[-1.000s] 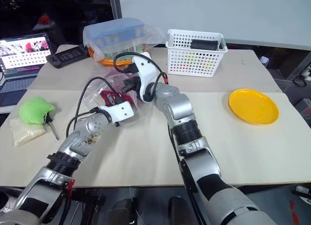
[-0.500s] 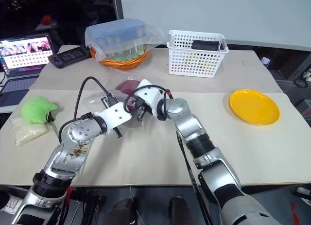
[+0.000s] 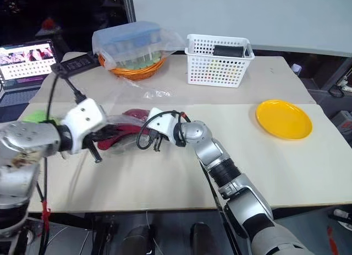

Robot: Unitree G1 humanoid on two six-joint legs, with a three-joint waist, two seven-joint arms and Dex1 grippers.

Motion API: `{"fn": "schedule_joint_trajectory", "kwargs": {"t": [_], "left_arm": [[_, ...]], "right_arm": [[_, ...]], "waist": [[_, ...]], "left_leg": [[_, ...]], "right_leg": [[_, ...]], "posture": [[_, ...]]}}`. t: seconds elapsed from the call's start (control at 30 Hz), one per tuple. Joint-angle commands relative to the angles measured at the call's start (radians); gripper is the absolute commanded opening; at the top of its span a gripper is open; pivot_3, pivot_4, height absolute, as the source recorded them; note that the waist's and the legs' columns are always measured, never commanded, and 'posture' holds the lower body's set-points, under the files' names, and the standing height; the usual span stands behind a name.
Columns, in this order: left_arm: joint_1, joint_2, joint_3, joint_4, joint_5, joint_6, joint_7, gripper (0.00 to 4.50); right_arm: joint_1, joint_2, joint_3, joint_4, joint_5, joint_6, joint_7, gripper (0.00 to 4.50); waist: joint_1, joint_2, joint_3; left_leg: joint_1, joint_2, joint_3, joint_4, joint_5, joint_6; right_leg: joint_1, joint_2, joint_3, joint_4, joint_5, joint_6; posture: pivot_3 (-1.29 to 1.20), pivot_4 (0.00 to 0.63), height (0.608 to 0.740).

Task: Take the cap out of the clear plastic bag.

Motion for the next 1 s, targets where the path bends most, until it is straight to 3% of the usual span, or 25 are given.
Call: {"fn": "schedule_joint_trajectory", "kwargs": {"t": [0.03, 0.2, 0.3, 0.47, 0.63, 0.87, 1.0], "left_arm": [[-0.019, 0.098, 0.082, 0.026, -0.031, -0.159, -0.021, 0.06], [0.044, 0.175, 0.136, -0.039, -0.141, -0.231, -0.101, 0.06], [-0.034, 0.157, 0.165, -0.08, -0.267, -0.131, -0.097, 0.06], [-0.521, -0.023, 0.162, 0.055, -0.406, 0.16, 0.09, 0.06], [-0.74, -0.149, 0.238, 0.161, -0.442, 0.312, 0.257, 0.06], [-0.858, -0.194, 0.283, 0.242, -0.477, 0.318, 0.389, 0.06], [-0.815, -0.111, 0.217, 0.278, -0.42, 0.171, 0.396, 0.06]], "right_arm": [[0.017, 0.006, 0.043, 0.022, -0.026, -0.01, 0.038, 0.0], [-0.006, -0.012, 0.057, 0.147, -0.108, -0.026, -0.023, 0.0], [-0.019, -0.013, 0.063, 0.213, -0.138, -0.06, -0.041, 0.0], [-0.028, 0.027, 0.065, 0.265, -0.14, -0.097, -0.046, 0.0], [-0.037, 0.043, 0.052, 0.284, -0.145, -0.126, -0.048, 0.0], [-0.051, 0.026, 0.037, 0.29, -0.155, -0.141, -0.051, 0.0], [-0.047, 0.008, 0.022, 0.244, -0.142, -0.121, -0.018, 0.0]], "waist": [[-0.001, 0.0, 0.0], [-0.003, 0.0, 0.0], [0.002, 0.0, 0.0], [0.016, -0.005, 0.002], [-0.007, -0.005, 0.002], [-0.008, -0.005, 0.002], [-0.004, -0.004, 0.002]], "left_leg": [[0.0, 0.0, 0.0, 0.0, 0.0, 0.0], [0.0, 0.0, 0.001, 0.0, 0.0, 0.0], [0.0, 0.0, 0.001, 0.0, 0.0, 0.0], [-0.002, 0.001, -0.004, 0.003, 0.002, -0.002], [0.001, 0.001, -0.004, 0.001, 0.001, -0.002], [0.003, 0.002, -0.005, 0.001, 0.003, -0.005], [0.002, 0.002, -0.005, 0.0, 0.003, -0.006]], "right_leg": [[0.0, 0.0, 0.0, 0.0, 0.0, 0.0], [-0.001, 0.0, 0.0, 0.0, 0.002, -0.006], [-0.001, 0.0, 0.0, 0.0, 0.002, -0.006], [0.002, 0.004, 0.0, -0.001, 0.0, 0.0], [0.003, 0.006, 0.004, 0.0, 0.0, 0.001], [0.002, 0.008, 0.005, 0.003, 0.0, 0.0], [0.002, 0.008, 0.005, 0.002, 0.0, 0.0]], "posture": [[0.0, 0.15, 0.73], [0.0, 0.15, 0.73], [0.0, 0.15, 0.73], [0.0, 0.15, 0.73], [0.0, 0.15, 0.73], [0.0, 0.15, 0.73], [0.0, 0.15, 0.73]]}}
